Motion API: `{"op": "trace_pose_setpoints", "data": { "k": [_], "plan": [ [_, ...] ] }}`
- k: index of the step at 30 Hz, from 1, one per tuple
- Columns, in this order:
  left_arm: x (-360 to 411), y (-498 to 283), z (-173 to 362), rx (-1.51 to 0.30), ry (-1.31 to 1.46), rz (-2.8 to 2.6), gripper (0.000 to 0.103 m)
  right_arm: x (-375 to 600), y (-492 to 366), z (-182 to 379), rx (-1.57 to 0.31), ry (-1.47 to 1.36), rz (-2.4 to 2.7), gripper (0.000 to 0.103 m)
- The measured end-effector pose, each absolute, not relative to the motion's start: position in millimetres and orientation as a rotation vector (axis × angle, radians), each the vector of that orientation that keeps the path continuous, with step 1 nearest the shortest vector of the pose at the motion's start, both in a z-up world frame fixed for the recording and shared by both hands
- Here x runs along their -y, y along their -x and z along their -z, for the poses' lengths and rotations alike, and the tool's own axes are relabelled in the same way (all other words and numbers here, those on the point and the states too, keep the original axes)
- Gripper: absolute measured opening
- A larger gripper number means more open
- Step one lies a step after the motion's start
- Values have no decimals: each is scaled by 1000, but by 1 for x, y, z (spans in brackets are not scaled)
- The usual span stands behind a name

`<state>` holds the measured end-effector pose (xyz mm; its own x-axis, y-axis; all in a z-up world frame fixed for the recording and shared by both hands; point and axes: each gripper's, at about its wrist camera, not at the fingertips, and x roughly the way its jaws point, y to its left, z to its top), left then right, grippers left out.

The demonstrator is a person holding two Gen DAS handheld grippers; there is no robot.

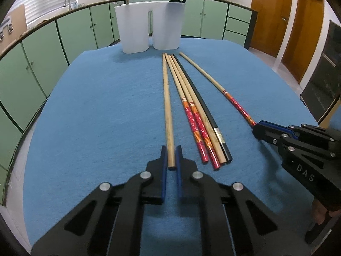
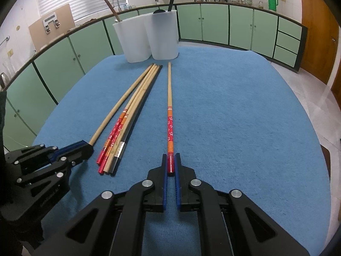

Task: Organize utensils
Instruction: 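Lift both chopsticks and lower them into the white holder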

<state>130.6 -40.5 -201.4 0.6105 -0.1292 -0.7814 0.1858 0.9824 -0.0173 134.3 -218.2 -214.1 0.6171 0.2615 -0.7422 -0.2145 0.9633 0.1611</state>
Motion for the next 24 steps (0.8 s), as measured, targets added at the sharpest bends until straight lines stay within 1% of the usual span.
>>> {"op": "trace_pose_setpoints", "data": {
  "k": [7, 14, 24],
  "plan": [
    [34, -128, 190, -875, -53, 181, 6, 220, -129, 200, -842, -56, -278, 6],
    [25, -120, 142, -767, -53, 184, 6, 227, -125, 164, -765, -46, -286, 6],
    [17, -123, 68, -598, -42, 204, 6, 240, -129, 88, -622, -32, -302, 6]
  ]
}}
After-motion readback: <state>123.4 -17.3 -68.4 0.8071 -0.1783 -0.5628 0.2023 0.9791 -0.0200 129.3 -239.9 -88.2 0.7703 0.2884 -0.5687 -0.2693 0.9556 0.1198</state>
